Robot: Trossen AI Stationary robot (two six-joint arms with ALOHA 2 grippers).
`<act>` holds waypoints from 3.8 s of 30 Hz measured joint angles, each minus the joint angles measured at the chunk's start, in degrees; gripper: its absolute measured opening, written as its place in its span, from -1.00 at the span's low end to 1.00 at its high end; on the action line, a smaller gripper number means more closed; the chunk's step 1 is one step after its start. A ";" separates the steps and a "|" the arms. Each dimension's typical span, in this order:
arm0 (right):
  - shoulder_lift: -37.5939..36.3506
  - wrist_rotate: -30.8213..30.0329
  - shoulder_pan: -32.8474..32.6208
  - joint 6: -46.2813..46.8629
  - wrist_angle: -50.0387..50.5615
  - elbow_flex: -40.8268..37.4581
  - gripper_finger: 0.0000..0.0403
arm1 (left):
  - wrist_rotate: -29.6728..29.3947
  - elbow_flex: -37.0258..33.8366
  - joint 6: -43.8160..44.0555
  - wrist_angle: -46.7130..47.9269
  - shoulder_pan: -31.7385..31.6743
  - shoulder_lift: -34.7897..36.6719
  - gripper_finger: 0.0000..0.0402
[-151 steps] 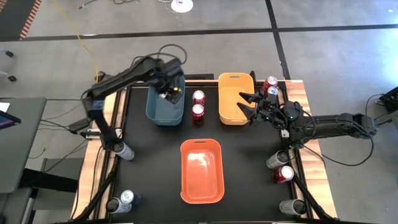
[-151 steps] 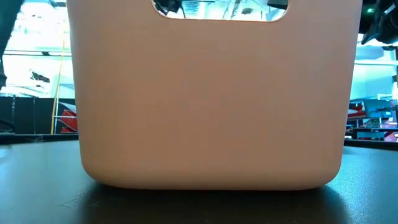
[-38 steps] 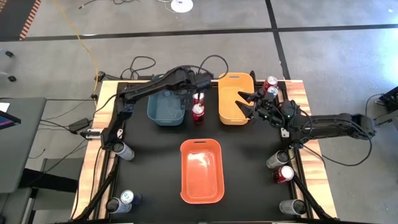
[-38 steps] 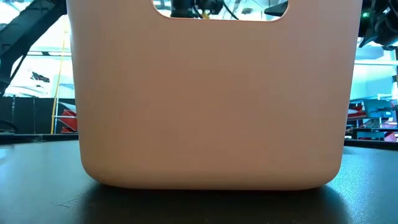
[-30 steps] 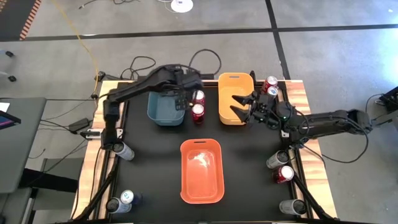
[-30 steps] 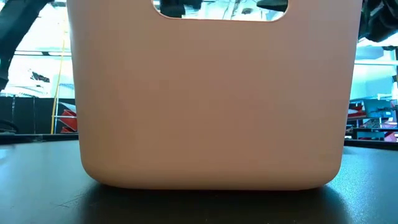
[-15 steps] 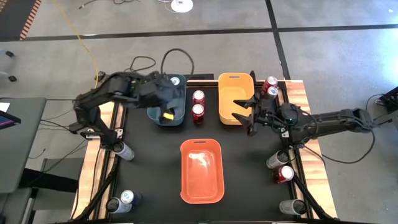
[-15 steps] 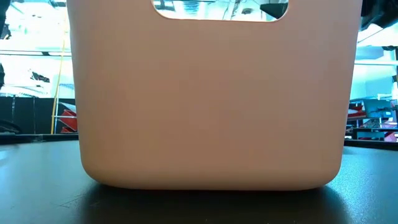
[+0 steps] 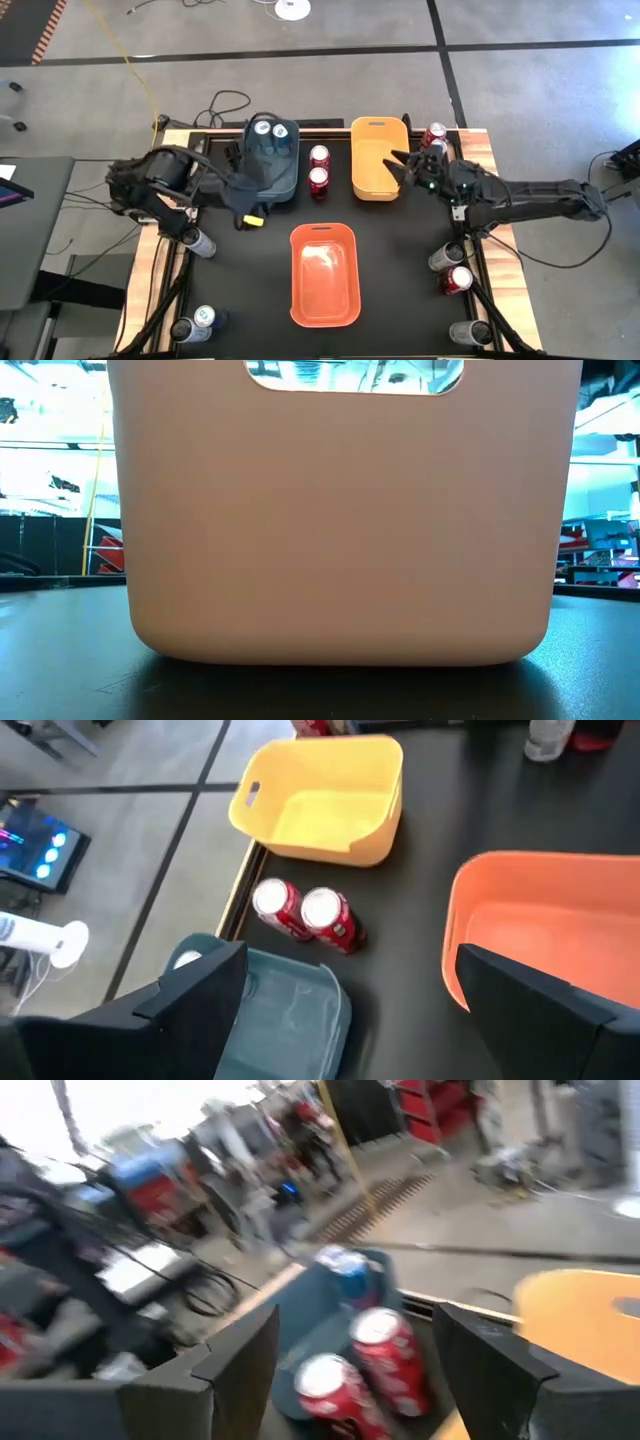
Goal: Sort soda cans
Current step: Put the top blue soda can into the blue bin
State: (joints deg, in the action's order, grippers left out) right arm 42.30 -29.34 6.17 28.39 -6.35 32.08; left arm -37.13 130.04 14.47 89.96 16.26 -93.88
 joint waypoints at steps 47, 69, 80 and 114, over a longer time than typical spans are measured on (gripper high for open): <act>24.72 9.63 42.78 1.21 72.58 30.11 0.22 | 2.39 -98.51 1.14 -73.79 -8.37 45.09 0.77; 27.12 8.24 44.35 4.60 73.66 30.09 0.22 | 2.34 -98.51 -2.03 -73.95 -7.95 45.04 0.77; 30.16 9.67 44.35 6.74 74.43 30.09 0.22 | 2.28 -98.51 -5.48 -73.95 -8.03 45.06 0.77; 30.16 8.34 45.15 30.92 65.27 23.75 0.87 | 3.57 -98.51 -8.86 -71.26 -8.06 45.04 0.77</act>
State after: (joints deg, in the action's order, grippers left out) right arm 72.47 -20.99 51.32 59.32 58.92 55.83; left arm -33.56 31.53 5.61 18.70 8.21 -48.84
